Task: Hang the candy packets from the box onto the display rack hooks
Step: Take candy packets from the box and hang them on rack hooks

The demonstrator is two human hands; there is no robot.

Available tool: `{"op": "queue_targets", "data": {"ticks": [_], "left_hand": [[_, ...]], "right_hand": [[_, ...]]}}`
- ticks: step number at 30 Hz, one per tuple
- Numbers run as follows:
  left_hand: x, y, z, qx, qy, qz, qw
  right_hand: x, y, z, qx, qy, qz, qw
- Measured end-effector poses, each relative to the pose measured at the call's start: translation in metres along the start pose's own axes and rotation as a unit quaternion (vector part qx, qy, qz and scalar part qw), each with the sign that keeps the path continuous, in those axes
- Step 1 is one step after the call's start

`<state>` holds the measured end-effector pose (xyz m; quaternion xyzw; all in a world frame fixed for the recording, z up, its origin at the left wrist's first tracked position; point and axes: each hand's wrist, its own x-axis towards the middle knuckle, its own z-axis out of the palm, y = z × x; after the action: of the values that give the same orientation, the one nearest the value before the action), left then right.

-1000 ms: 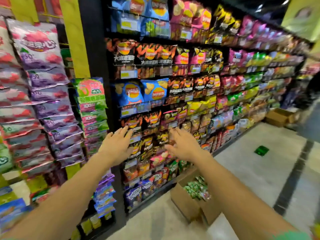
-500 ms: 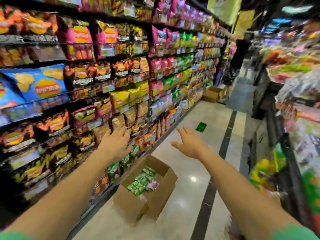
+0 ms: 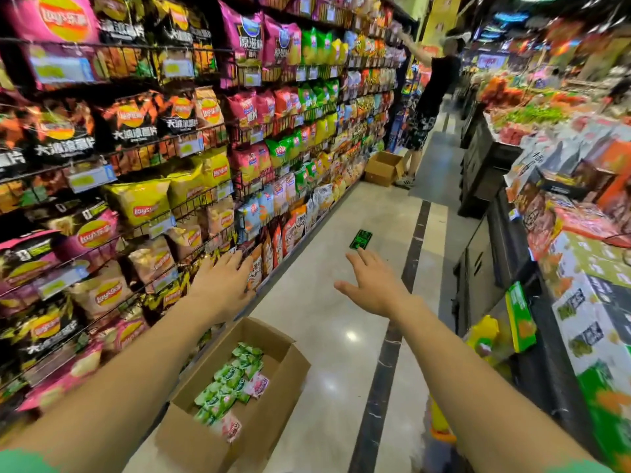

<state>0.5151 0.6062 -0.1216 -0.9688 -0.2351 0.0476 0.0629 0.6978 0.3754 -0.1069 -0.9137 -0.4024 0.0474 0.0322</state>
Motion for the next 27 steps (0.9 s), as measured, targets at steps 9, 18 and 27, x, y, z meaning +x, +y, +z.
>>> {"op": "queue_targets", "data": {"ticks": [9,18,27], "left_hand": [[0.155,-0.013,0.023,-0.067,-0.016,-0.036,0.997],[0.215,-0.068,0.051,-0.082,-0.08,-0.177,0.978],[0.202,-0.094,0.125,-0.155,-0.184,-0.398,0.885]], "right_hand": [[0.184,0.029,-0.014,-0.066,-0.041,-0.037,0.996],[0.348,-0.011,0.03,-0.084,-0.087,-0.179,0.976],[0.479,-0.093,0.118,-0.061,-0.179,-0.392,0.9]]}}
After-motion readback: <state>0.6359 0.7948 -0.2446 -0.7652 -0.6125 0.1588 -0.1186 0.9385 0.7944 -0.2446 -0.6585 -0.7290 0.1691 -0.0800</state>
